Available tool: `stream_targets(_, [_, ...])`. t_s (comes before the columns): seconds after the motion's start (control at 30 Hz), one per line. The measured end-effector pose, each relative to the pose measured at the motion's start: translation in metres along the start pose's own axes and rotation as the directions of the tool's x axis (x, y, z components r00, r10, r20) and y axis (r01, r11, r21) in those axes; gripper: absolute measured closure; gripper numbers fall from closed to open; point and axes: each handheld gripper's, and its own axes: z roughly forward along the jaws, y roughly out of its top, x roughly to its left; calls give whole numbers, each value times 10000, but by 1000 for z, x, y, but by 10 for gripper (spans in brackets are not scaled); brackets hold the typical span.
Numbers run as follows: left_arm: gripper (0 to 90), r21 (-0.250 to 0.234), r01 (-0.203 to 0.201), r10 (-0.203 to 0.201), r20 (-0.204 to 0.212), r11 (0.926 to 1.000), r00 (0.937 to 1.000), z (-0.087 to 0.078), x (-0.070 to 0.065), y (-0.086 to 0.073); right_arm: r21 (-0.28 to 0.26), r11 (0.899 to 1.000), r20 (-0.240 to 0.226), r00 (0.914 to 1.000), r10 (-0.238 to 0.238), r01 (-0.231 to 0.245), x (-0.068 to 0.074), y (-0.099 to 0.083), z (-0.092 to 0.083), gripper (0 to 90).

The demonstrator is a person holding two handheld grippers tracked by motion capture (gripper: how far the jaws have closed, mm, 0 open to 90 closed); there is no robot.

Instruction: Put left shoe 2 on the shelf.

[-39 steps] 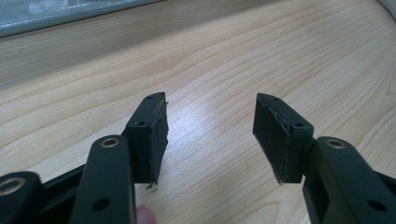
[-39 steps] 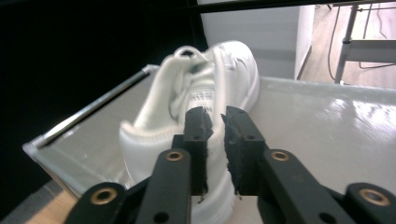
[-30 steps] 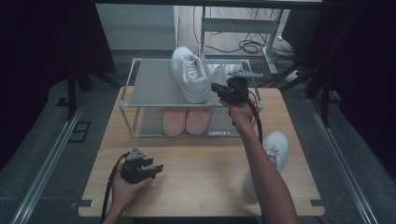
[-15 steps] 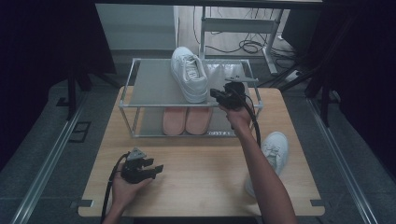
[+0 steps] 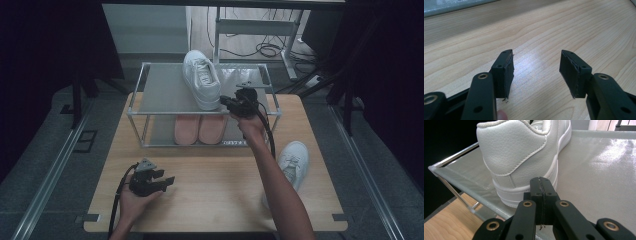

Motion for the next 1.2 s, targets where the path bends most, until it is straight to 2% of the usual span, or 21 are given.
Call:
stream_targets(0.1, [459,4,-16,16,-14,10000,10000,0,0,0,9,10000,-210,9998,67,-67,4,0,2,900])
stream_targets(0.6, [458,-19,-31,31,-12,10000,10000,-1,1,0,-28,9998,-879,9959,-217,216,32,0,17,900])
stream_targets(0.8, [458,-42,-15,15,-6,10000,10000,-2,1,0,-87,9992,-983,9944,-391,385,43,0,23,900])
stream_targets(1.2, [457,-64,-9,9,-18,10000,10000,-3,1,0,-122,9990,-1252,9912,-435,423,60,0,35,900])
